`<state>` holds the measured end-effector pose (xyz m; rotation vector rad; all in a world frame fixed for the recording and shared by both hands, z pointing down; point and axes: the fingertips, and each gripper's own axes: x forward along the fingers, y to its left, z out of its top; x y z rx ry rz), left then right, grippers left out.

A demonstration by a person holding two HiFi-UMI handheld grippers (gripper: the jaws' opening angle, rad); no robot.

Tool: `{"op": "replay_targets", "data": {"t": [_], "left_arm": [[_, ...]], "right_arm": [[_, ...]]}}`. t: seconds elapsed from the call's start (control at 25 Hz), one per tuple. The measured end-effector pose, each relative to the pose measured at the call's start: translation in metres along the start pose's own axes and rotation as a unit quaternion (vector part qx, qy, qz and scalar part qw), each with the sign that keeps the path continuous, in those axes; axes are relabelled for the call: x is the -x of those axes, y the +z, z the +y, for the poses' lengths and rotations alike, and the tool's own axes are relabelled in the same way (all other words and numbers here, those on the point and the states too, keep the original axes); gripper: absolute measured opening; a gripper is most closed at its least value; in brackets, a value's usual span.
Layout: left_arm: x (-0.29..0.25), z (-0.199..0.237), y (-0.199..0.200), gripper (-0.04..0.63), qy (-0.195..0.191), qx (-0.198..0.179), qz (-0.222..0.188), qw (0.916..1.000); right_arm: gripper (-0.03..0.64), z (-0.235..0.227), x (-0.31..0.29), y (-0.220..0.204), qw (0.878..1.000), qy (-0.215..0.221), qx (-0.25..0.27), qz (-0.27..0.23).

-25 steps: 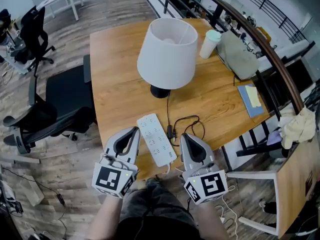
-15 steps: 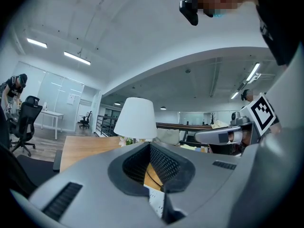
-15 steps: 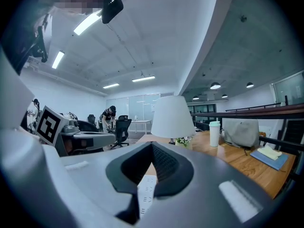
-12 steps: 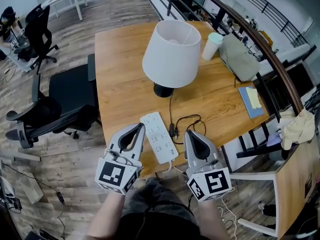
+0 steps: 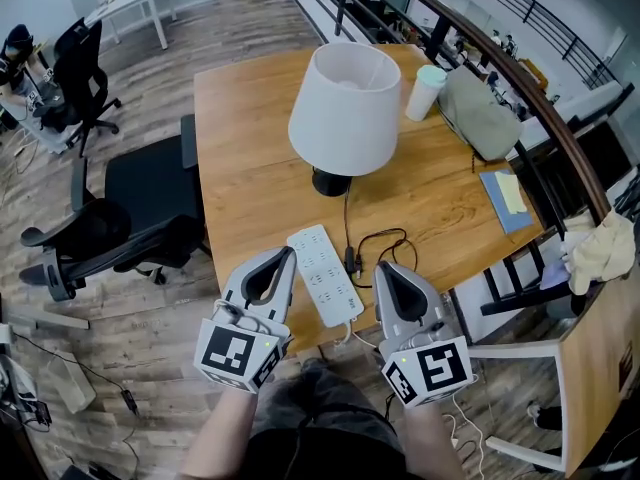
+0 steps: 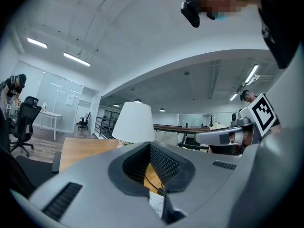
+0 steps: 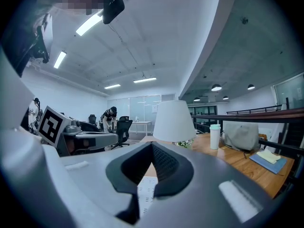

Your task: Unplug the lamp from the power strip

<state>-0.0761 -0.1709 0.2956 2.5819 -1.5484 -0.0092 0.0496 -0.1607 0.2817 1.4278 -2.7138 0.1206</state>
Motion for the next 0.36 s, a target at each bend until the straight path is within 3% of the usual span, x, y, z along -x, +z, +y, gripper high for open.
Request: {"op": "replay_targets", "data": {"t": [0.36], "left_arm": [[0.001, -0.004, 0.011, -0.003, 0.000, -0.002, -0.017, 0.9999]], "right_arm": [[0.008, 0.004, 0.003, 0.008, 1.000, 0.008, 0.007, -0.007]]}}
